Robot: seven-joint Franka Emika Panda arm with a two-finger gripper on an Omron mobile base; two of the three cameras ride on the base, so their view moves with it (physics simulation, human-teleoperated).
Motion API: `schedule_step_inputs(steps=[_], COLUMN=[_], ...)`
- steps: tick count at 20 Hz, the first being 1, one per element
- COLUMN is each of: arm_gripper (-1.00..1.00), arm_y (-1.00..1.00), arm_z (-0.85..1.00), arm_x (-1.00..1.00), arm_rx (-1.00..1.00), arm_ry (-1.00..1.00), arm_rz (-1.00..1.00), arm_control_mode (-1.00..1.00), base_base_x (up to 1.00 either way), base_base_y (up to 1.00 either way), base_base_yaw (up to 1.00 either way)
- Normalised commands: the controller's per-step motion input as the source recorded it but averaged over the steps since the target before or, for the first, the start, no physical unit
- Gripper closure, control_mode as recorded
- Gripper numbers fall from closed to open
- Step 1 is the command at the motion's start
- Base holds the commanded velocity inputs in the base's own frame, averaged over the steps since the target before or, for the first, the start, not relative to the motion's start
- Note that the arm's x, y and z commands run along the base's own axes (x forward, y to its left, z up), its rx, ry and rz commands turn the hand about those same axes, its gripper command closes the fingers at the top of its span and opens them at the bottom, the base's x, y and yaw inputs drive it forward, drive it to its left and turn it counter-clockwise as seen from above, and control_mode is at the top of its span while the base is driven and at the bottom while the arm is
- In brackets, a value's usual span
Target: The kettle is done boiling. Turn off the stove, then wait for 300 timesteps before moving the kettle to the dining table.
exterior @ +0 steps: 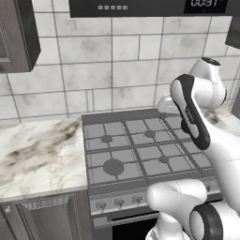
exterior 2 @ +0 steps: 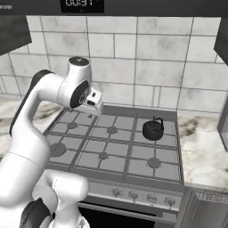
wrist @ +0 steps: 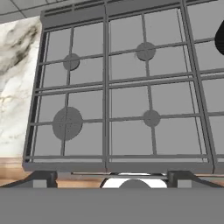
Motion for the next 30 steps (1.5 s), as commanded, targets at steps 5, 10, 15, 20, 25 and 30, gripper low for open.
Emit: schedule_step_inputs(steps=[5,10,15,20,25,30], arm_gripper=[-1.00,-1.00,-1.00,-1.00,-1.00,-1.00], arm_y=[-0.35,-0.30,-0.41,-0.45,-0.36,-0.34], arm_z=[-0.24,-0.31,-0.18,-0.25,-0.24,-0.22], arm_x=[-0.56,-0.45,-0.54,-0.49,-0.47,-0.51], arm_rx=[0.15,0.16,0.11,0.11,0.11,0.15], arm_ry=[-0.06,-0.03,-0.07,-0.07,-0.08,-0.04], arm_rz=[-0.13,-0.19,-0.18,-0.18,-0.17,-0.18], arm_control_mode=[-1.00,-1.00,-1.00,-1.00,-1.00,-1.00], base_base_x=[0.00,0.00,0.00,0.00,0.00,0.00], base_base_y=[0.00,0.00,0.00,0.00,0.00,0.00], base_base_yaw=[0.00,0.00,0.00,0.00,0.00,0.00])
